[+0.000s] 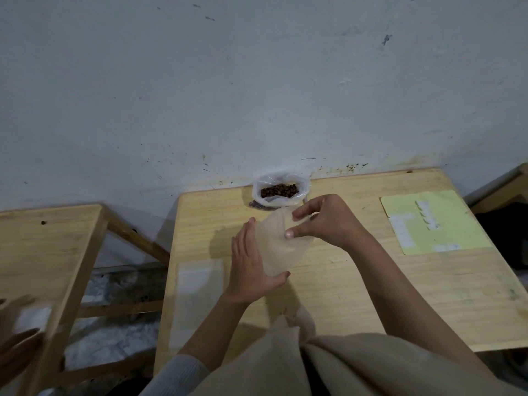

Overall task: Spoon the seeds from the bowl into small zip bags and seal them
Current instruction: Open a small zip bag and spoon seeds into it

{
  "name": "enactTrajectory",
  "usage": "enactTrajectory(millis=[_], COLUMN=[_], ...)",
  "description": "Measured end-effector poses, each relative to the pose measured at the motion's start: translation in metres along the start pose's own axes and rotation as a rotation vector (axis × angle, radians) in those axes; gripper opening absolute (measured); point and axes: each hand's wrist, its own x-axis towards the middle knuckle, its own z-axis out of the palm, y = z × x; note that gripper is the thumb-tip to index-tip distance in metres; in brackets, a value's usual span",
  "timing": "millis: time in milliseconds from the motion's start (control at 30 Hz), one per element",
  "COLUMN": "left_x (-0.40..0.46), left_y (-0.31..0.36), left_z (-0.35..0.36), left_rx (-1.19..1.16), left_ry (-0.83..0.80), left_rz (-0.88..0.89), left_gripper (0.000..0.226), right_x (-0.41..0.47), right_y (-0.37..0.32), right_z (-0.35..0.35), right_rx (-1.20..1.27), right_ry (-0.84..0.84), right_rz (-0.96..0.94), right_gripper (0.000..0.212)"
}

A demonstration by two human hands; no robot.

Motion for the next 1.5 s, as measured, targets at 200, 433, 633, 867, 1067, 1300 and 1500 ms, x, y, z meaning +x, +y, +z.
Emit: enactTrajectory(millis=[200, 433, 633, 867, 1067, 1300, 1500], left_x=[0.002, 0.001, 0.003, 0.006, 0.008, 0.009, 0.009], left_y=[-0.001, 0.002, -0.006, -0.013, -0.018, -0.017, 0.002], left_z=[-0.003, -0.002, 0.003, 0.003, 0.004, 0.006, 0.008], left_rx=[-0.006, 0.016, 0.050, 0.030, 0.060, 0.078, -0.030], left_ry=[0.035, 0.082, 0.068, 0.095, 0.101, 0.068, 0.078], left_rz=[0.013, 0.021, -0.001, 0.055, 0.074, 0.004, -0.055], left_gripper=[0.127, 0.125, 0.128, 0.118, 0.105, 0.119, 0.124], right_x=[0.004, 0.007, 0.005, 0.011, 0.013, 0.017, 0.022], right_y=[0.004, 0.002, -0.006, -0.010, -0.012, -0.004, 0.011], right_z=[-0.003, 0.002, 0.002, -0.004, -0.007, -0.002, 0.010], right_rx=[-0.011, -0.100, -0.201, -0.260, -0.278, -0.188, -0.150], right_ry=[0.000, -0.003, -0.032, -0.134, -0.172, -0.143, -0.115], right_rz=[-0.080, -0.053, -0.021, 0.006, 0.001, -0.037, -0.020], right_gripper=[0.018, 0.016, 0.037, 0.035, 0.035, 0.035, 0.038])
